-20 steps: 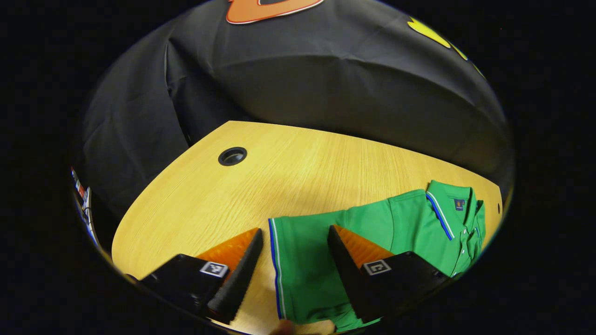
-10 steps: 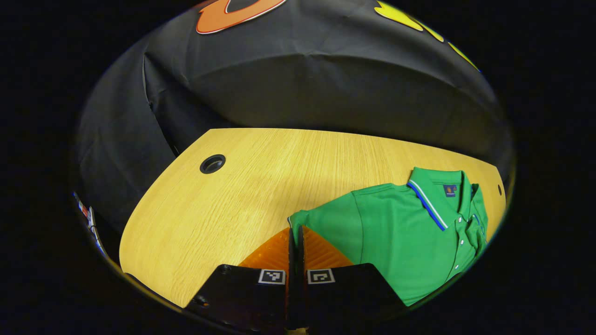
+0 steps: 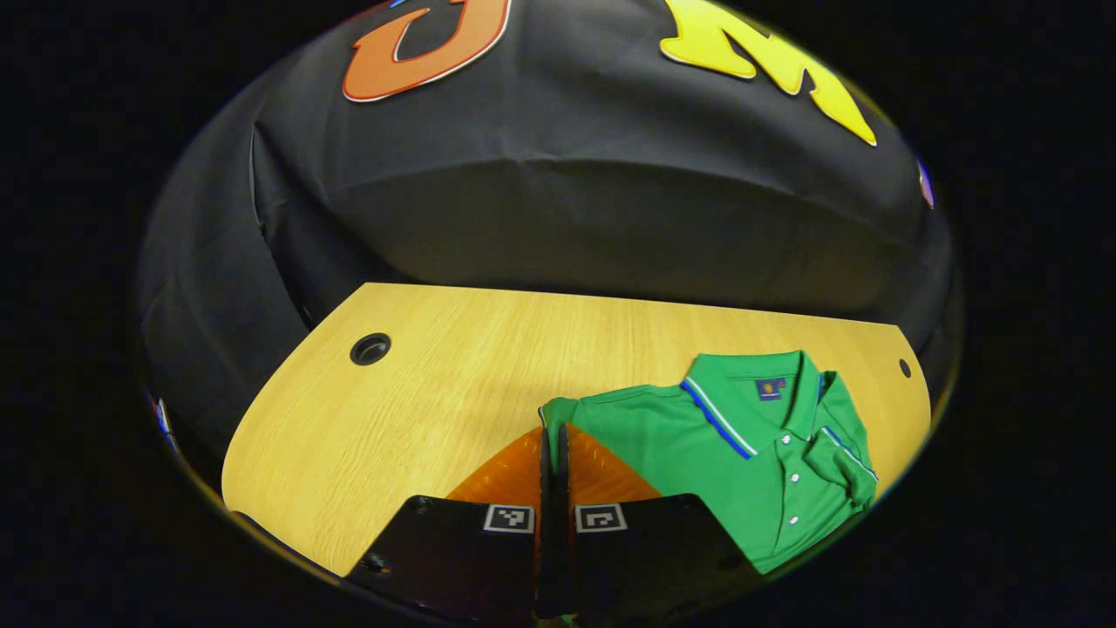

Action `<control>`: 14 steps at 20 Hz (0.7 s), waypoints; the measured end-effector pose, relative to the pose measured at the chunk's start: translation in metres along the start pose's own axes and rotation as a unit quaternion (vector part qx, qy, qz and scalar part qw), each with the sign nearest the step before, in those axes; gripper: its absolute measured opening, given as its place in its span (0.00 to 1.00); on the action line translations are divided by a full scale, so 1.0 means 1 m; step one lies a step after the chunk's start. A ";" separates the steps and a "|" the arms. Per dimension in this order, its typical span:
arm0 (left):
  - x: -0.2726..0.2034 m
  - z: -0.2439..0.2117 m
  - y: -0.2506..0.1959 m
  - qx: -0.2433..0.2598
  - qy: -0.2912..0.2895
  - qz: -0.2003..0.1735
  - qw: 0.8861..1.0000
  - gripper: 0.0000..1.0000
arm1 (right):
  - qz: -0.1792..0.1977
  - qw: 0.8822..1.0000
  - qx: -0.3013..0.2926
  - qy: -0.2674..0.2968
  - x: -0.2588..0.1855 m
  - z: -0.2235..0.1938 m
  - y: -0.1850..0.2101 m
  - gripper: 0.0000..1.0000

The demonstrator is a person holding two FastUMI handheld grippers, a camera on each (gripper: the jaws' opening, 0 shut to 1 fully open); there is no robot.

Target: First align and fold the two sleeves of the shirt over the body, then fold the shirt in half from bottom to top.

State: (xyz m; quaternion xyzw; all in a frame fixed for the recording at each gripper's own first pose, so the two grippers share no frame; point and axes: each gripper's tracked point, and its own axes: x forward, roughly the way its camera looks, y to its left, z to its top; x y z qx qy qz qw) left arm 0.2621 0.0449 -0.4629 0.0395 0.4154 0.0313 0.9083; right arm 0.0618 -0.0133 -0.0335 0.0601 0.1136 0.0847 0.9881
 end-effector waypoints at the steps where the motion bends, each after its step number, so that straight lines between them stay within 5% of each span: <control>1: -0.002 0.000 -0.010 0.008 -0.001 -0.007 1.000 0.03 | 0.001 1.000 0.004 0.001 -0.001 0.000 -0.001 0.94; 14: -0.044 -0.007 -0.111 0.075 -0.022 -0.082 0.994 0.03 | -0.002 1.000 0.014 -0.002 -0.012 -0.003 -0.003 0.94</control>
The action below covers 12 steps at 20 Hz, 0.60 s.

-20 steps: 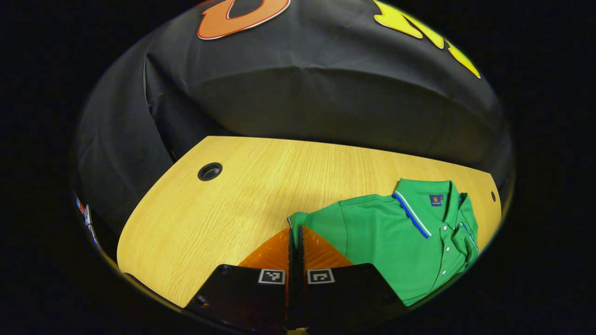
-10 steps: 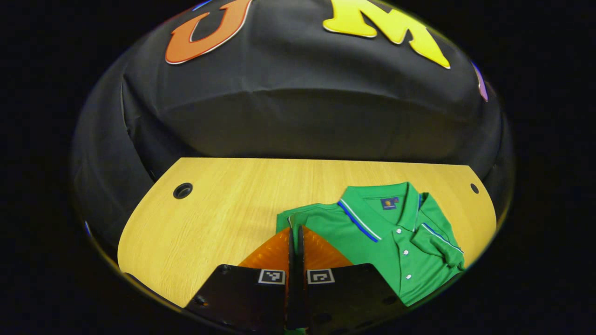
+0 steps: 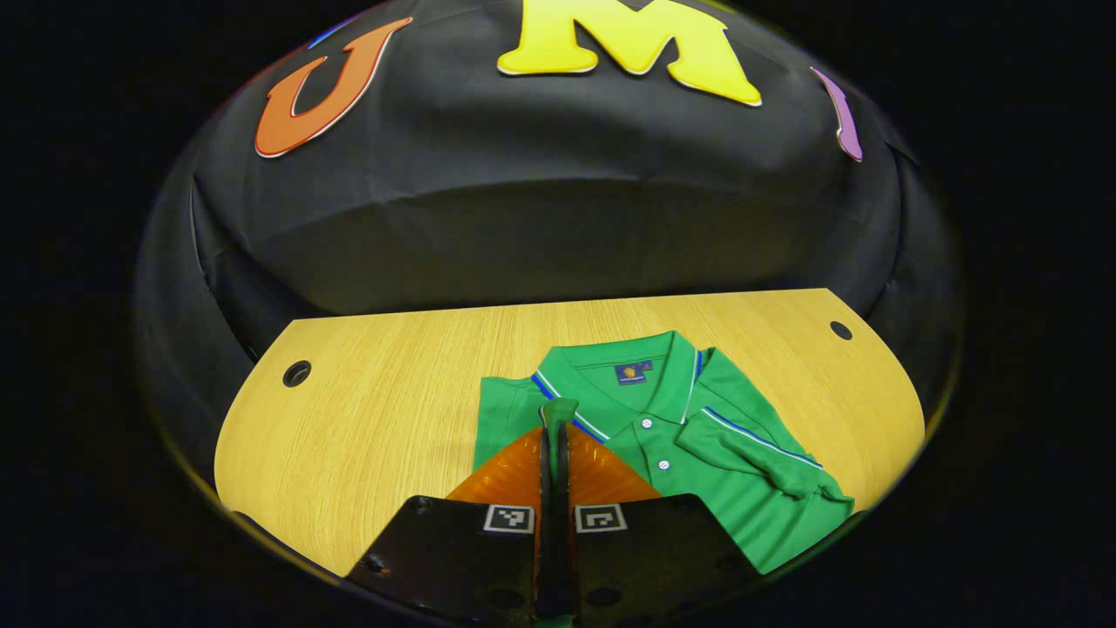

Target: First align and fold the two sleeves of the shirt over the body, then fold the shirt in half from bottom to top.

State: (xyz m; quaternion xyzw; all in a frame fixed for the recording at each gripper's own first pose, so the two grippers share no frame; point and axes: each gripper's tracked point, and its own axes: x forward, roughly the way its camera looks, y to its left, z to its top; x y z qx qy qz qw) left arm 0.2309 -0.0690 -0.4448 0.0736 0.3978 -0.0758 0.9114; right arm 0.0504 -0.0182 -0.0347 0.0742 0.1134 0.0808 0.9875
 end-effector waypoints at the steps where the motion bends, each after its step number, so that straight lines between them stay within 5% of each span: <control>1: -0.002 0.002 -0.005 0.004 -0.003 -0.004 1.000 0.03 | 0.000 1.000 0.001 0.000 -0.001 0.000 -0.001 0.94; 8: -0.015 -0.006 -0.031 0.008 -0.002 -0.023 1.000 0.03 | 0.002 1.000 0.011 0.002 -0.006 -0.004 -0.002 0.94; 12: -0.020 -0.015 -0.069 -0.006 0.016 -0.113 0.993 0.08 | 0.004 1.000 0.009 0.003 -0.008 -0.005 -0.001 0.93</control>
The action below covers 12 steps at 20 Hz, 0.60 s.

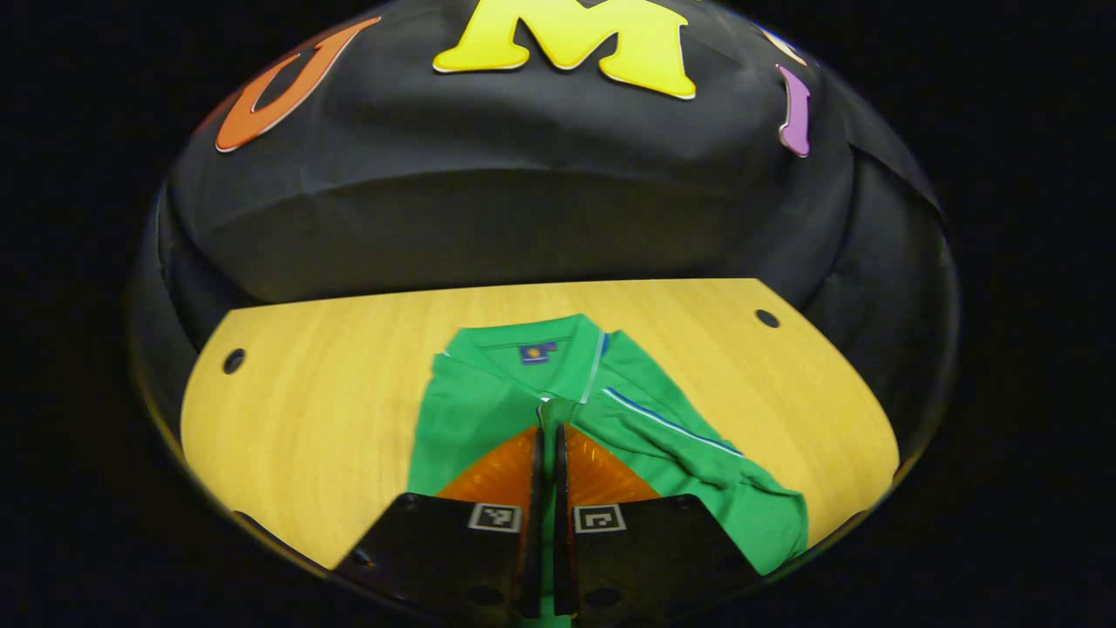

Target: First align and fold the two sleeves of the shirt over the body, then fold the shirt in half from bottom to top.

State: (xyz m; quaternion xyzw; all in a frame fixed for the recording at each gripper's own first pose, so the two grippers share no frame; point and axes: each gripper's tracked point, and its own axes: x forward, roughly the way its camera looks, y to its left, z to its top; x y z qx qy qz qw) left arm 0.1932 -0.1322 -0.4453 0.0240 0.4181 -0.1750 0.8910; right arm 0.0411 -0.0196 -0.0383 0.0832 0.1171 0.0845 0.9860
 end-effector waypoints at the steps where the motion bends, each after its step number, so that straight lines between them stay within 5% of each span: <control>1: -0.005 0.004 0.005 0.013 -0.009 0.019 1.000 0.39 | 0.001 1.000 0.000 0.000 -0.001 -0.001 0.001 0.93; 3: -0.020 0.007 0.006 0.030 -0.014 0.028 0.999 1.00 | 0.002 1.000 -0.003 0.000 -0.003 0.000 0.002 0.93; 7: -0.019 0.013 0.006 0.039 -0.033 0.035 0.998 1.00 | 0.005 1.000 -0.008 -0.003 -0.005 0.000 0.005 0.94; 12: -0.088 0.038 0.025 0.052 -0.092 0.065 0.992 1.00 | 0.015 1.000 -0.005 0.006 -0.002 -0.012 0.013 0.93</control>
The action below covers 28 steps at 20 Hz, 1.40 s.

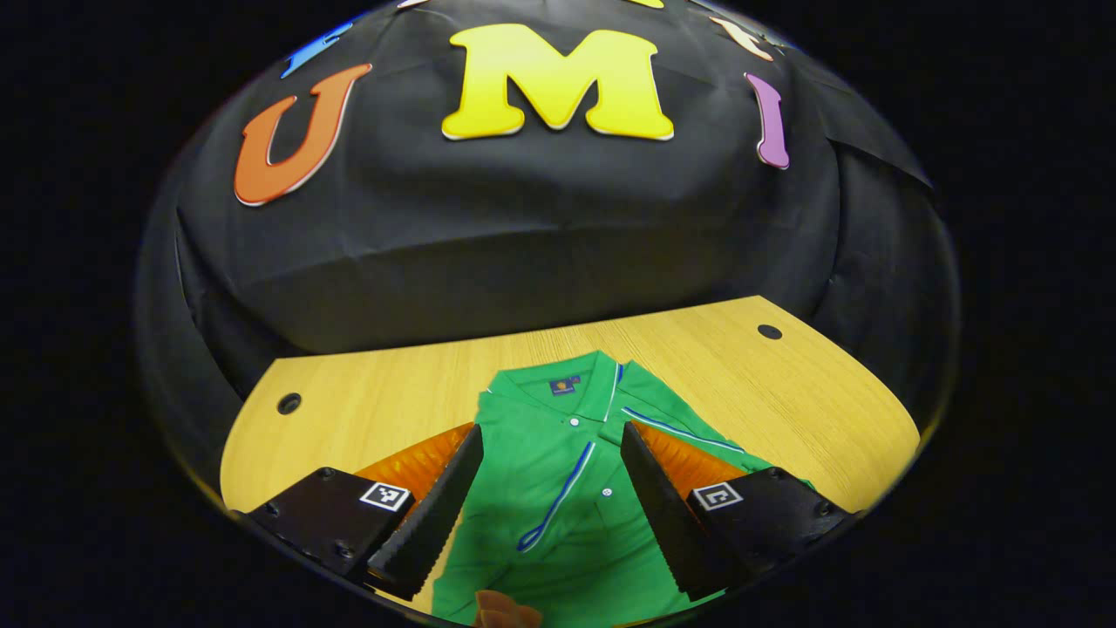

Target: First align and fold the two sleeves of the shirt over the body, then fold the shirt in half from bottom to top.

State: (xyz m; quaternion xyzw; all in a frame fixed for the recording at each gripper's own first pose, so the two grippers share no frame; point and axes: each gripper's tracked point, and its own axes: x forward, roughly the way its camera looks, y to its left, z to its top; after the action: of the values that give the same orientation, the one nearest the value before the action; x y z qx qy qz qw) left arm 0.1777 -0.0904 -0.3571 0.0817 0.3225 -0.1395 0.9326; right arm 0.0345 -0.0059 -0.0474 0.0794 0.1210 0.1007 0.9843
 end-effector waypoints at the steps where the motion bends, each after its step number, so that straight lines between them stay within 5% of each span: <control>1: -0.018 0.008 0.004 -0.007 -0.011 0.000 1.000 1.00 | 0.003 1.000 0.000 0.002 0.001 -0.003 0.003 0.93; 5: -0.108 0.048 0.025 -0.028 -0.093 0.021 0.995 1.00 | 0.013 1.000 -0.019 0.004 -0.001 -0.011 0.013 0.94; 10: -0.185 0.030 0.047 -0.050 -0.106 0.053 0.992 1.00 | 0.029 0.999 -0.035 0.012 -0.006 -0.027 0.028 0.94; 18: -0.217 -0.075 0.052 -0.050 -0.012 0.078 0.996 1.00 | 0.012 0.993 -0.069 0.091 -0.005 -0.127 0.016 0.93; 28: -0.211 -0.197 0.034 -0.080 0.107 0.067 0.989 1.00 | -0.039 0.967 -0.076 0.239 -0.010 -0.292 -0.037 0.94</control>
State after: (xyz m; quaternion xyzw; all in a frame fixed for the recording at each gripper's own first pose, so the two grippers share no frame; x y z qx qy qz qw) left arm -0.0842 0.0327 -0.3767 0.0430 0.4245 -0.0405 0.9035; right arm -0.0428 -0.0050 -0.3319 -0.0271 0.3474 0.0877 0.9332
